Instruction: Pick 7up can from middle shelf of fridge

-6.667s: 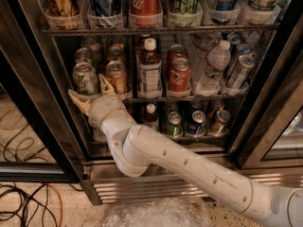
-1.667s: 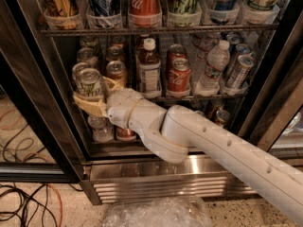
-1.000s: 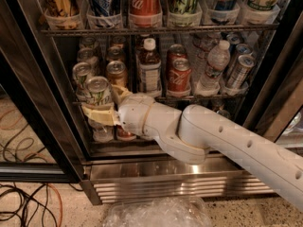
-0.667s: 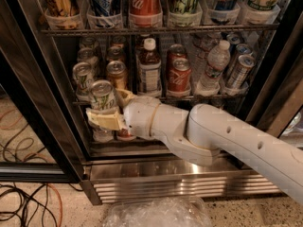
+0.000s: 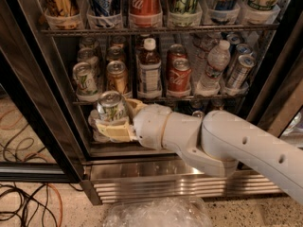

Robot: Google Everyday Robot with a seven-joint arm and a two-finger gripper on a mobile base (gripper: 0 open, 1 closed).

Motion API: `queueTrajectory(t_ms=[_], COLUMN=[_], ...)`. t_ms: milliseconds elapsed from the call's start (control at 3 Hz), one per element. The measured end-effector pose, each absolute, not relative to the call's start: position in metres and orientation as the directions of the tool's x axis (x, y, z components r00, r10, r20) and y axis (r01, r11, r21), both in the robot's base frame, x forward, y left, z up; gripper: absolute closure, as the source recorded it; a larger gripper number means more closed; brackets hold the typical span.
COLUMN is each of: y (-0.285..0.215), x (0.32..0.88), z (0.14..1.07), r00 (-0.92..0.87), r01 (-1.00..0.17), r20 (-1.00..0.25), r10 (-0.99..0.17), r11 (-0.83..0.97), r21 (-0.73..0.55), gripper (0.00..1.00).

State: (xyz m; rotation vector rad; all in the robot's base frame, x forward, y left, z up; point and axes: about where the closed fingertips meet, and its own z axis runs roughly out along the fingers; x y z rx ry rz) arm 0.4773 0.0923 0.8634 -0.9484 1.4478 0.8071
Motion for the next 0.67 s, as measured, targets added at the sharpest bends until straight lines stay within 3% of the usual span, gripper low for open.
queueTrajectory(t_ms=[667], y=[0.069], x=[0.444], z=[0.864], r00=[-0.04], r01=[-0.87], r20=[-0.988], r10=[-0.148], r11=[0.492], r21=[-0.039], gripper=[1.0])
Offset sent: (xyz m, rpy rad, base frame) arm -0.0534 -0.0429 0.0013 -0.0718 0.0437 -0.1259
